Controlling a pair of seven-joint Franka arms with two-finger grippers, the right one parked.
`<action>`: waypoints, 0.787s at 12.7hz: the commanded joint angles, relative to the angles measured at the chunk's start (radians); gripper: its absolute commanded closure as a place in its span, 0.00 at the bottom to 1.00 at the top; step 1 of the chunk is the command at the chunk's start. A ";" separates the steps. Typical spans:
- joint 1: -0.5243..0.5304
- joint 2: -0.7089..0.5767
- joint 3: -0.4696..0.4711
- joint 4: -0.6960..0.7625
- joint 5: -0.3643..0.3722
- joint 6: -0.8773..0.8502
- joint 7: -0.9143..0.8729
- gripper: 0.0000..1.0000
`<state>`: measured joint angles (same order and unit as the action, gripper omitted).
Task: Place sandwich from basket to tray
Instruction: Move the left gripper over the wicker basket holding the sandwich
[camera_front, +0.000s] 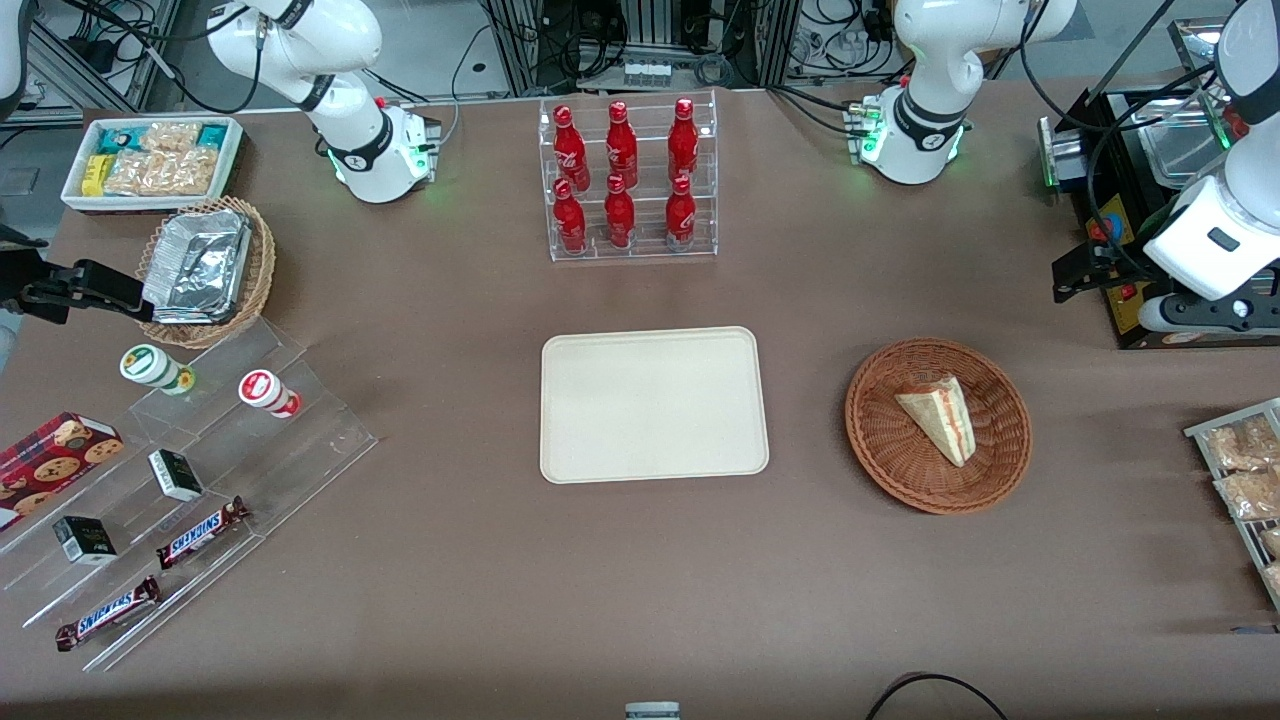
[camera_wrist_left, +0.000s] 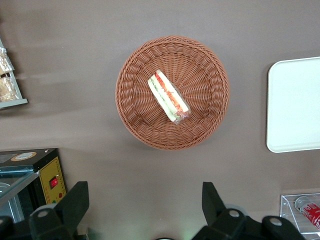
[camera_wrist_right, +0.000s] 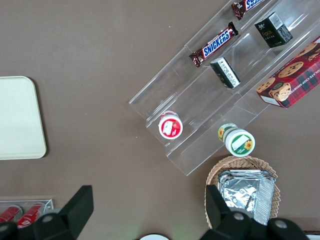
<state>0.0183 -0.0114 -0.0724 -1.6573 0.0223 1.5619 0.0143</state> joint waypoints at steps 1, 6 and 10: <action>0.009 0.005 -0.004 0.016 -0.002 -0.017 0.018 0.00; 0.000 0.065 -0.006 -0.088 0.004 0.087 0.021 0.00; -0.001 0.067 -0.007 -0.243 0.004 0.272 0.010 0.00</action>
<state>0.0177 0.0779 -0.0764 -1.8301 0.0223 1.7642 0.0203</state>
